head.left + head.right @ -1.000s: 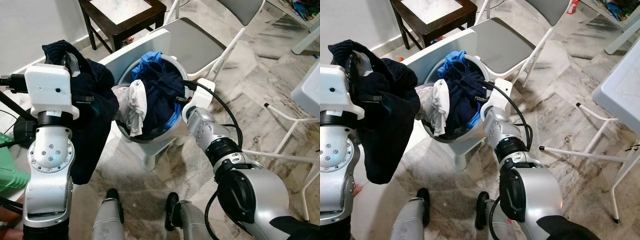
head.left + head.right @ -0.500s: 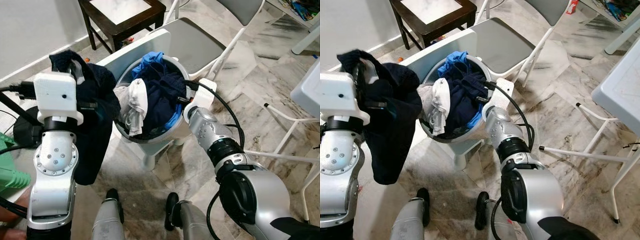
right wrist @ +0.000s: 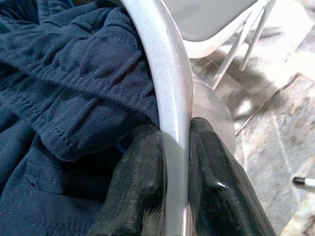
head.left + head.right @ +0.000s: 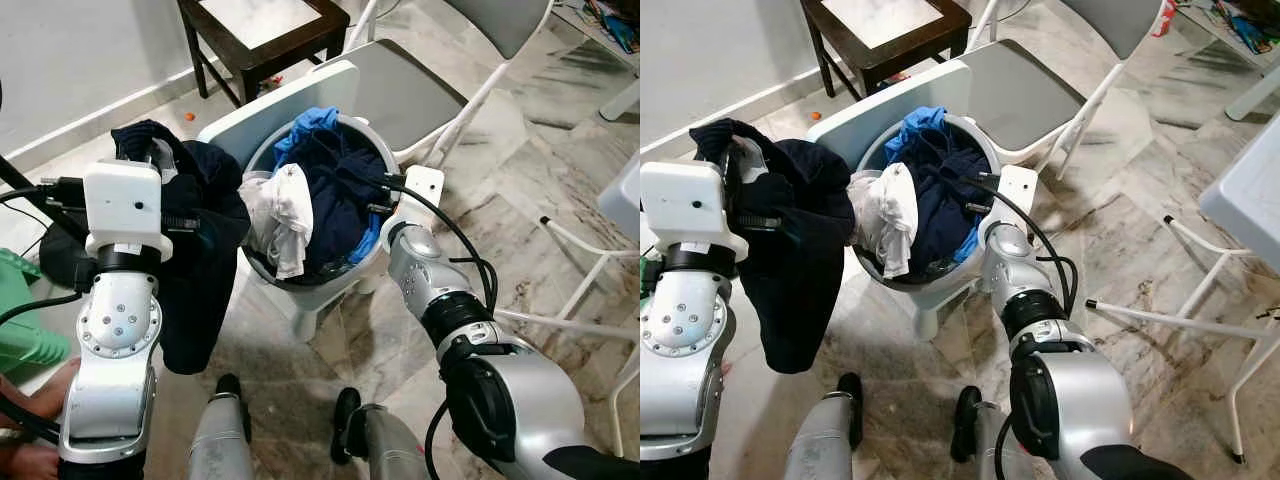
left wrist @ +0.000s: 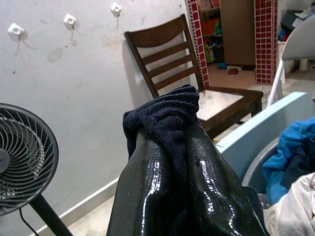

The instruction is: Hang hanger

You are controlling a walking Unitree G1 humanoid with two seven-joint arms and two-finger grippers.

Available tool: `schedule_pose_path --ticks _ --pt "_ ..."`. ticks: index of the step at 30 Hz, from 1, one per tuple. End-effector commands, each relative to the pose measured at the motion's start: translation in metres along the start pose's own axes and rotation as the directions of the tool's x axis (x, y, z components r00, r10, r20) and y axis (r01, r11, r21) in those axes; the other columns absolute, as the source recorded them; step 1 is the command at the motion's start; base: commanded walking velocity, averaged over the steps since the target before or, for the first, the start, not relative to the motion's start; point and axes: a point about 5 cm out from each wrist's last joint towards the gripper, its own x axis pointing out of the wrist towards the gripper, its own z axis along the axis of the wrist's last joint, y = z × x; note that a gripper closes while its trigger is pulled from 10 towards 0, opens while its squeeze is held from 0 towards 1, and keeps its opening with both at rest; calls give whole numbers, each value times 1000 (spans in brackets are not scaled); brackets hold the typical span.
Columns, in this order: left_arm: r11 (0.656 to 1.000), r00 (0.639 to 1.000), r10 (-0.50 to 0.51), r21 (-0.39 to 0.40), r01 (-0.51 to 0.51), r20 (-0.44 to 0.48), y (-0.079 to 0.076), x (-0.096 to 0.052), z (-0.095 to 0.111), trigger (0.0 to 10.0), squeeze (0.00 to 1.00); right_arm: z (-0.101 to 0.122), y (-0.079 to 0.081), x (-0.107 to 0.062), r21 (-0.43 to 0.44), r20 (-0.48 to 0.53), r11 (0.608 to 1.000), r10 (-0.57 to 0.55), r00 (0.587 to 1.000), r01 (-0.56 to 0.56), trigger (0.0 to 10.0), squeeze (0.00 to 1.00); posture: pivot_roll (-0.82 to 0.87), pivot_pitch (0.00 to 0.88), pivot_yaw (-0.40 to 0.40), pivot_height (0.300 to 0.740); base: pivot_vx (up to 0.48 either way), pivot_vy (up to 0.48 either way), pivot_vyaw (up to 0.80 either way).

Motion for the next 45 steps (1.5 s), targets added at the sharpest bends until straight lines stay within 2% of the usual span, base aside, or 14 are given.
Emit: schedule_pose_path --ticks 1,3,12,18,22,27,28,30,31,32,35,40,44,45 --pt "1000 1000 -17 5 17 9 -4 -4 -1 10000 0 -12 -6 -2 -29 -16 999 -25 1000 24 8784 0 226 308 -76 740 0 0 0" --pt "1000 1000 -21 6 21 2 -4 -7 -3 10000 0 -16 -6 -3 -35 -23 999 -24 999 23 10000 0 226 309 -77 740 0 0 0" --pt "999 999 -33 20 34 -35 -6 -15 -15 10000 0 -20 -4 -4 -52 -25 998 -20 999 18 10000 0 223 309 -86 740 0 0 0" --pt "997 993 -76 16 78 -89 -9 -27 -32 10000 0 -18 -2 -4 -53 -22 999 -15 1000 14 10000 0 221 313 -93 740 0 0 0" --pt "996 970 -89 -5 90 -228 -9 -51 -64 10000 0 -14 2 -3 -52 -17 999 -7 1000 6 10000 0 219 314 -99 740 0 0 0" --pt "994 966 -108 -10 109 -235 -12 -58 -66 10000 0 -12 2 -3 -55 -15 998 -2 1000 1 10000 0 218 316 -103 740 0 0 0" --pt "988 945 -154 -28 152 -289 -18 -70 -77 10000 0 -13 2 -3 -59 -16 998 0 1000 -1 10000 0 229 314 -107 740 0 0 0" --pt "985 932 -171 -42 166 -320 -20 -76 -83 10000 0 -13 2 -3 -61 -16 998 1 1000 -2 10000 0 229 314 -107 740 0 0 0" --pt "983 914 -181 -45 177 -362 -20 -86 -93 10000 0 -13 3 -3 -64 -16 998 4 1000 -5 10000 0 228 314 -109 740 0 0 0" --pt "983 885 -184 -54 178 -429 -18 -102 -107 10000 0 -13 3 -3 -67 -16 998 7 1000 -8 10000 0 226 315 -108 740 0 0 0" --pt "984 858 -172 -44 173 -484 -12 -121 -119 10000 0 -14 3 -3 -71 -15 997 7 1000 -8 10000 0 226 315 -108 740 0 0 0" --pt "985 848 -155 -13 172 -506 -2 -136 -120 10000 0 -15 3 -3 -75 -16 997 7 1000 -8 10000 0 226 319 -107 740 0 0 0" --pt "981 833 -151 25 194 -533 8 -155 -120 10000 0 -15 4 -3 -74 -19 997 9 1000 -11 10000 0 235 325 -104 740 0 0 0" --pt "980 821 -139 46 196 -553 13 -166 -124 10000 0 -16 4 -4 -73 -22 997 11 1000 -13 10000 0 235 327 -102 740 0 0 0"
